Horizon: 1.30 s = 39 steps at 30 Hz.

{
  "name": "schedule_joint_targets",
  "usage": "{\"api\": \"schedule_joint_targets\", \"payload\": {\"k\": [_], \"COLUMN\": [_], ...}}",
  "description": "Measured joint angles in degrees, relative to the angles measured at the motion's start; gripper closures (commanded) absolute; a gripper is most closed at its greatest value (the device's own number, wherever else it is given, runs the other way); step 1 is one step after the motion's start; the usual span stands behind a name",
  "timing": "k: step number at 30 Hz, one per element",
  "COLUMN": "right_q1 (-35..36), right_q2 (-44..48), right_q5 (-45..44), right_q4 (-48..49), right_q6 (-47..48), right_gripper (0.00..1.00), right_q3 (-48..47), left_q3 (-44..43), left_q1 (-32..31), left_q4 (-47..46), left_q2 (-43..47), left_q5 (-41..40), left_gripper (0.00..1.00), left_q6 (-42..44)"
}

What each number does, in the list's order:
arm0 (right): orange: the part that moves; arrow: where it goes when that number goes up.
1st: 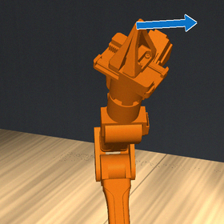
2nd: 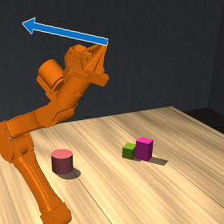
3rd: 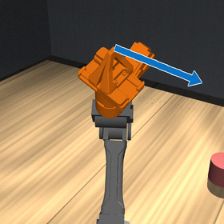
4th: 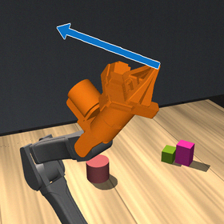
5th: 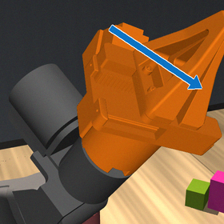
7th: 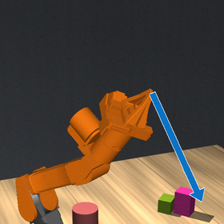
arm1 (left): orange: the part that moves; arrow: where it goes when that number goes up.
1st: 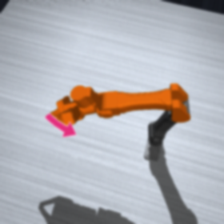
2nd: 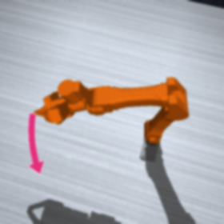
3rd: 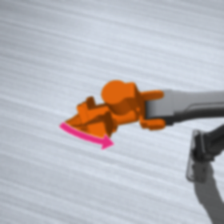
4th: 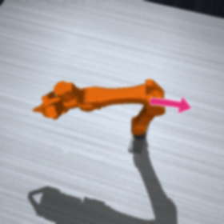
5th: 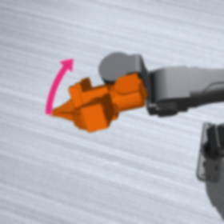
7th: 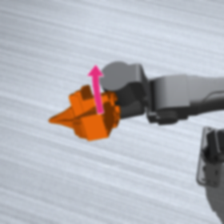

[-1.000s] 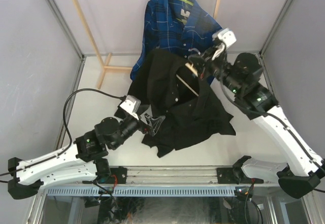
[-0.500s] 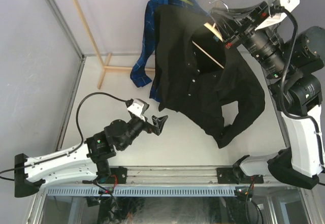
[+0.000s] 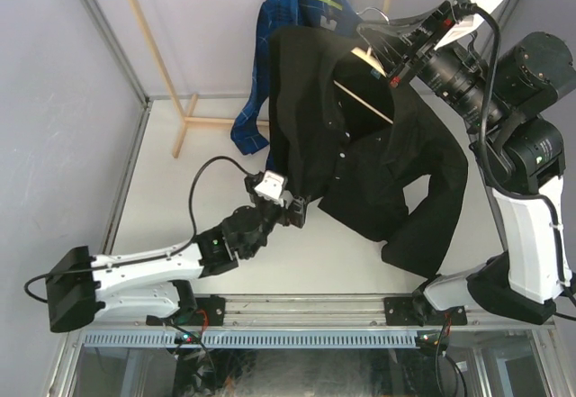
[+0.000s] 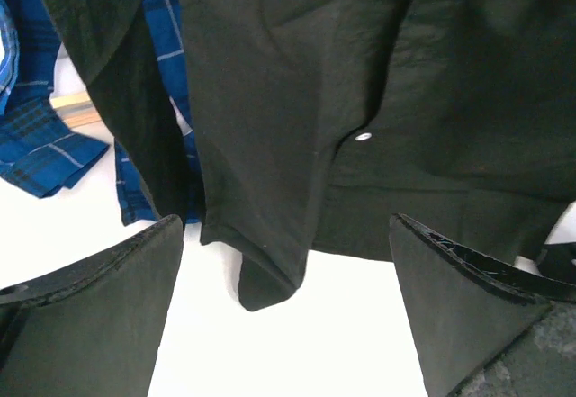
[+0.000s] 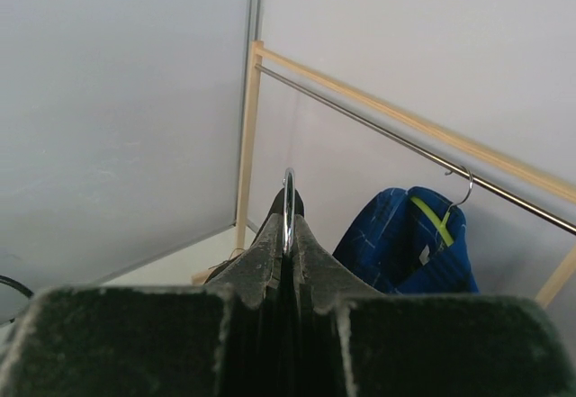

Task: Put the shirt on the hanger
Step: Hang the shirt on the hanger.

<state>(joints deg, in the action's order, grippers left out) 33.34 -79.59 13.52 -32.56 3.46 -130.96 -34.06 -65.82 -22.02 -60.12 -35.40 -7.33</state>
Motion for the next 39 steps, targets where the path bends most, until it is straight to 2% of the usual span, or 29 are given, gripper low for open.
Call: {"api": "schedule_joint_targets", "payload": {"k": [4, 7, 10, 14, 18, 19, 39], "right_q1": [0.0, 0.0, 0.0, 0.0, 0.0, 0.0, -0.39], "right_q2": [0.44, 0.7, 0.96, 1.33, 1.6, 1.66, 2.36], "right_q5": [0.44, 0.61, 0.72, 1.09, 2.32, 2.64, 3.69], "right_q4": [-0.31, -0.33, -0.35, -0.33, -0.28, -0.28, -2.12], "right_q6": [-0.02, -0.02, -0.02, -0.04, -0.68, -0.87, -1.33], "right_gripper": [1.0, 1.0, 1.0, 1.0, 1.0, 1.0, 1.0], "right_q3": [0.31, 0.31, 0.31, 0.31, 0.31, 0.28, -0.48], "left_q3": [0.0, -0.02, -0.26, -0.74, -2.34, -2.69, -2.32], "left_q1": [2.38, 2.99, 3.34, 4.94, 6.86, 7.3, 12.74], "left_q4": [-3.32, -5.51, -7.19, -7.67, -7.41, -7.39, -8.13], "left_q2": [-5.81, -9.75, -13.46, -18.45, -22.91, -23.76, -26.91], "left_q5": [-0.07, 0.61, 0.76, -0.72, -2.58, -2.91, -3.45], "left_gripper": [0.06, 0.19, 0.36, 0.7, 0.96, 0.99, 1.0], "left_q6": [-0.24, -0.63, -0.92, -1.86, -3.3, -3.85, -11.34]}}
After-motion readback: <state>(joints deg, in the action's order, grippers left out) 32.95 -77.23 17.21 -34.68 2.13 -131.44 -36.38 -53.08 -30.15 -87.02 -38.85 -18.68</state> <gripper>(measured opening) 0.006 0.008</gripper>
